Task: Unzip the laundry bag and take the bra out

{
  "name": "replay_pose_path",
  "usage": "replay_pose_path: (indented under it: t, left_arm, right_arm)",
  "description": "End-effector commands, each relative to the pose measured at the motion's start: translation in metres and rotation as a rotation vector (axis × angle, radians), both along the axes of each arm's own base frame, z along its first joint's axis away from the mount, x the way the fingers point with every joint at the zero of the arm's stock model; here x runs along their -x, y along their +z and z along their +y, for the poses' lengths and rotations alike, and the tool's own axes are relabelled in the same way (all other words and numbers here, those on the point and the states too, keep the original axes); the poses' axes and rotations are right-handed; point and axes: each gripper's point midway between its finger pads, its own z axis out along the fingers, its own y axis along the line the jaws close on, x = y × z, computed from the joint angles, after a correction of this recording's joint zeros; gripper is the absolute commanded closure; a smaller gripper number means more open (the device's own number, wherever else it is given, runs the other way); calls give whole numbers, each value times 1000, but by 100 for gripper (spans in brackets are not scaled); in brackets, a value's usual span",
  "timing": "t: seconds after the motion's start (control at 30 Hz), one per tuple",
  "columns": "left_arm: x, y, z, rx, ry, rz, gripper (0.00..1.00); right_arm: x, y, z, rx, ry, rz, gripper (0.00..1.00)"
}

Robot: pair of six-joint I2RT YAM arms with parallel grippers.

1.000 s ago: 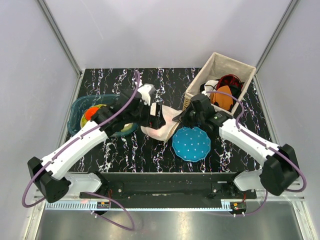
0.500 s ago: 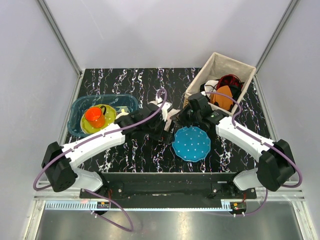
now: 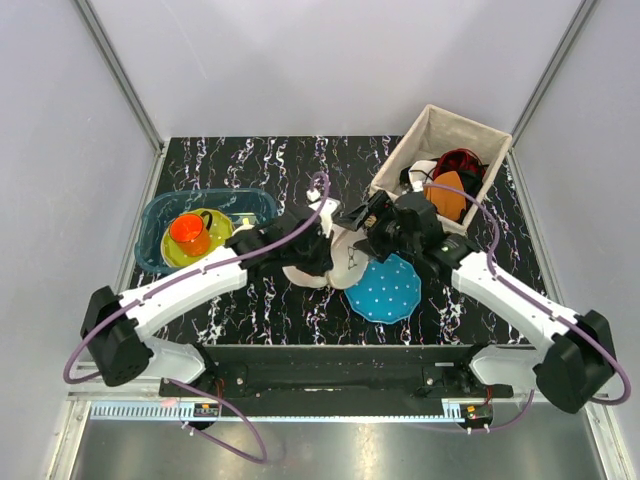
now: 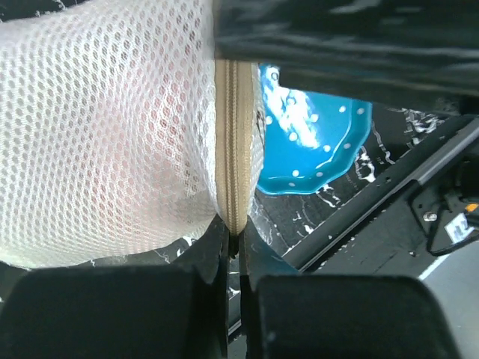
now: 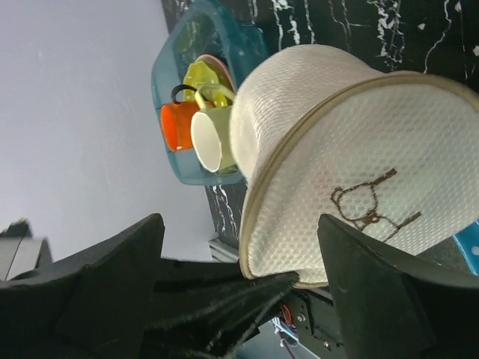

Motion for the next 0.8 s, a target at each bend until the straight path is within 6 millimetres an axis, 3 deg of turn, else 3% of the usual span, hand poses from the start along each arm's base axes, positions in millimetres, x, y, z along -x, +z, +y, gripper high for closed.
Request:
replay_pose_path:
  t: [0.0, 0.13, 0.27, 0.33, 0.37, 0.43, 0.5, 0.6, 0.77]
  left_arm:
    - [-4, 46, 6, 188, -26, -63, 100]
    - [-14, 58, 31, 282, -14, -41, 100]
    - [-3, 75, 36, 351, -160, -25, 100]
    - [-1, 79, 40, 352, -194, -9, 100]
    - [4, 81, 40, 360, -238, -7, 100]
    - [7, 85, 41, 373, -269, -2, 100]
    - [14, 91, 42, 394, -323, -5, 100]
    - [20, 99, 44, 411, -359, -19, 100]
    - [29, 115, 43, 453, -396, -23, 100]
  right_arm:
    - [9, 40, -12, 20, 38, -190, 9]
    - [18, 36, -38, 146, 25, -242, 8]
    - [26, 34, -61, 307, 76, -376, 5]
    - [32, 35, -58, 351, 164, -447, 0]
    - [40, 30, -49, 386, 295, -499, 0]
    - [43, 19, -46, 432, 381, -512, 0]
    - [41, 4, -42, 471, 456, -505, 0]
    - [31, 0, -38, 490, 503, -525, 0]
    - [24, 5, -26, 312, 591, -616, 0]
